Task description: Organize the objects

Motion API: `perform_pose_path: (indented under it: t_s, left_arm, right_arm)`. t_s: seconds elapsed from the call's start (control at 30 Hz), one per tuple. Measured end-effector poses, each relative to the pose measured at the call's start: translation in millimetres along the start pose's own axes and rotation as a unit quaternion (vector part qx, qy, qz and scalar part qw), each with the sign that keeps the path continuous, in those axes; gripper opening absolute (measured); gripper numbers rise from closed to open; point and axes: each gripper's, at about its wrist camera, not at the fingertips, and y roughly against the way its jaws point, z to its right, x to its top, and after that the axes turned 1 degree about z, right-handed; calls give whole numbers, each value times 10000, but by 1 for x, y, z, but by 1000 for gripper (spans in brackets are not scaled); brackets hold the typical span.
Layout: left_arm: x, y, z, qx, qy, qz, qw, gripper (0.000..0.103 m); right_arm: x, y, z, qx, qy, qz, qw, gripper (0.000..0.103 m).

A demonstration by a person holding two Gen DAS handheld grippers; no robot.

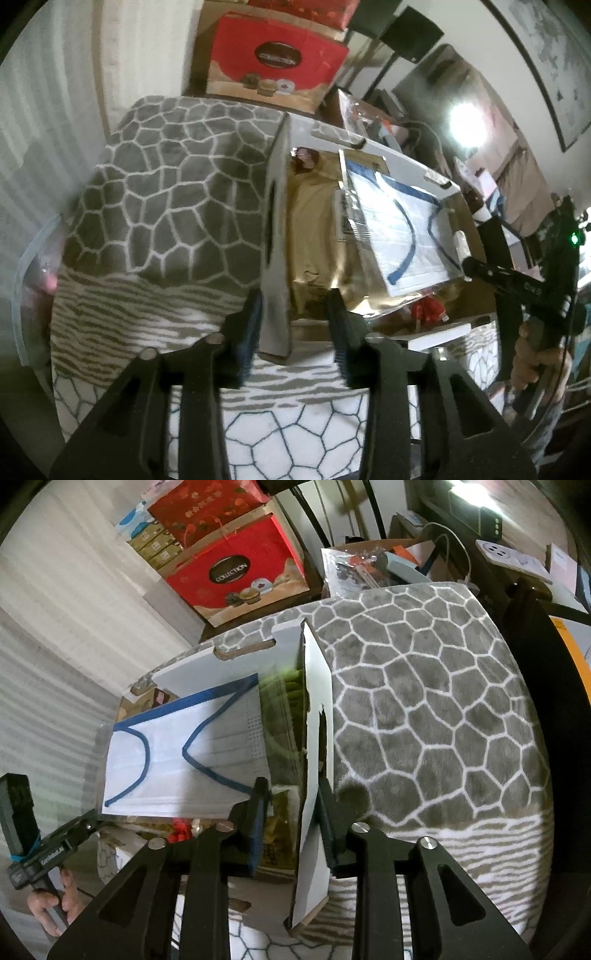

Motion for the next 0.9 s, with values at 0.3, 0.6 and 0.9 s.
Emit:
perform_pose_path:
  t_s: [0.3, 0.6, 0.9]
  left_arm:
    - [-19, 32, 10, 668, -319, 664, 9950, 83]
    - [-48, 57, 44, 897, -770, 1081, 9871, 100]
    - [-64, 73, 54, 931, -605, 1344, 9847, 103]
  right_arm:
    - [-23, 33, -13, -518, 359, 500, 9968, 66]
    - [-66, 67, -53, -815, 785, 1125, 9872, 85]
    - [-98, 74, -73, -994, 889, 1370, 9815, 100]
